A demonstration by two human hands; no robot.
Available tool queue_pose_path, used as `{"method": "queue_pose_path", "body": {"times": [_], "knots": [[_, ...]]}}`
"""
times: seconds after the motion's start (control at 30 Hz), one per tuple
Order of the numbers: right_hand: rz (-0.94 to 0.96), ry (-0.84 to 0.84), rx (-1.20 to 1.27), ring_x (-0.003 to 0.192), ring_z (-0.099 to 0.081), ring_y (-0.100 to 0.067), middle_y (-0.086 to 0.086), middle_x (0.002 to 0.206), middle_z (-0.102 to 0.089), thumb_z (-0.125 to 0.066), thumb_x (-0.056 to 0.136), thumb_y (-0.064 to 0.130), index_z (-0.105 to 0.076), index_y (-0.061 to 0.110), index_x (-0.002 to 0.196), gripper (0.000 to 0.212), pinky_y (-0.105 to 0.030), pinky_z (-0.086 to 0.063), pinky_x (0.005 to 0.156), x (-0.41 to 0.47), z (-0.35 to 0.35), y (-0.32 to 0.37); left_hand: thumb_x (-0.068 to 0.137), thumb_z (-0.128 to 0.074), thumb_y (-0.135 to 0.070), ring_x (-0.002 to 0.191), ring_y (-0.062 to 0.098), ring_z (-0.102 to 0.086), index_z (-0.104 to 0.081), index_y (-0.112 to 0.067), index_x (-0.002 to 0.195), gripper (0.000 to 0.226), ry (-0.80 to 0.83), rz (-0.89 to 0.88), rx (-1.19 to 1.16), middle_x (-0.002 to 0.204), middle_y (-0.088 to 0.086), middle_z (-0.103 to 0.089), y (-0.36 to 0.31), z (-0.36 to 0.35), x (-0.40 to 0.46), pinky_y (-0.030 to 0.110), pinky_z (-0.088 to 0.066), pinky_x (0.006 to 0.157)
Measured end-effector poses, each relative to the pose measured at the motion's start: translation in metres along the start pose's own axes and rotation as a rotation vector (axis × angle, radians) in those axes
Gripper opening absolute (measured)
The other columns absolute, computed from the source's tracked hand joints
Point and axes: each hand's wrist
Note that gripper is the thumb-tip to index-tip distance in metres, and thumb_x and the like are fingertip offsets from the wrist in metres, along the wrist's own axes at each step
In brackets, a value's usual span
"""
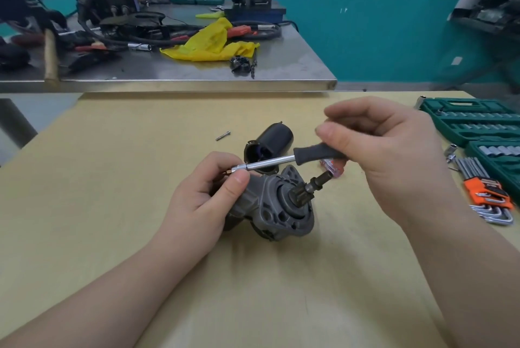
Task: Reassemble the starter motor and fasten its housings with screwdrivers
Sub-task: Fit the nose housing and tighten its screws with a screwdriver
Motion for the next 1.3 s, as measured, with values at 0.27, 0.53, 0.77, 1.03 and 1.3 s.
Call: {"method": "queue_pose_path", "body": {"times": [0.27, 0.53, 0.77, 1.03, 1.3], "knots": [[-0.074, 0.121, 0.421, 0.111, -0.075, -0.032, -0.016, 0.116, -0.078, -0.072, 0.089, 0.007, -0.063, 0.011, 0.132, 0.045, -0.034, -0.058, 0.088, -0.003, -0.026, 0.011, 0.092, -0.066, -0.049, 0.066, 0.011, -0.054, -0.069, -0.023, 0.1, 0.026, -0.004, 0.018, -0.043, 0.081, 0.008, -0.065, -0.003, -0.002, 0.001, 0.017, -0.044, 0.059], [0.195, -0.198, 0.354, 0.1, -0.076, -0.031, -0.014, 0.112, -0.078, -0.064, 0.101, 0.009, -0.05, 0.015, 0.139, 0.042, -0.032, -0.058, 0.076, -0.005, -0.052, 0.017, 0.093, -0.072, -0.025, 0.086, 0.02, -0.073, -0.075, -0.021, 0.095, 0.006, 0.025, 0.046, -0.102, 0.1, 0.017, -0.078, -0.008, 0.003, -0.002, 0.029, -0.06, 0.072], [0.378, -0.267, 0.254, 0.09, -0.074, -0.03, -0.016, 0.106, -0.076, -0.064, 0.104, 0.005, -0.035, 0.014, 0.151, 0.056, -0.033, -0.061, 0.072, -0.025, -0.059, 0.005, 0.074, -0.085, -0.034, 0.105, 0.022, -0.077, -0.078, -0.03, 0.083, 0.012, 0.04, 0.107, -0.218, 0.114, 0.009, -0.082, -0.01, 0.01, 0.001, 0.034, -0.063, 0.085], [0.427, -0.248, 0.242, 0.088, -0.071, -0.031, -0.021, 0.106, -0.072, -0.064, 0.103, 0.006, -0.034, 0.014, 0.15, 0.056, -0.033, -0.06, 0.071, -0.028, -0.06, 0.004, 0.06, -0.103, -0.047, 0.105, 0.03, -0.079, -0.083, -0.022, 0.086, 0.041, 0.103, 0.151, -0.337, 0.116, 0.016, -0.081, -0.008, 0.018, 0.006, 0.034, -0.063, 0.085], [0.401, -0.247, 0.233, 0.088, -0.072, -0.032, -0.021, 0.102, -0.072, -0.067, 0.1, 0.001, -0.04, 0.022, 0.146, 0.057, -0.036, -0.061, 0.074, -0.028, -0.062, 0.005, 0.069, -0.1, -0.043, 0.106, 0.03, -0.078, -0.082, -0.021, 0.092, 0.037, 0.129, 0.116, -0.337, 0.117, 0.015, -0.08, -0.008, 0.02, 0.006, 0.035, -0.063, 0.087]]}}
Point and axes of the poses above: each hand's wrist, its own x-axis towards the middle knuckle, its own z-axis out of the back of the hand, y = z × x
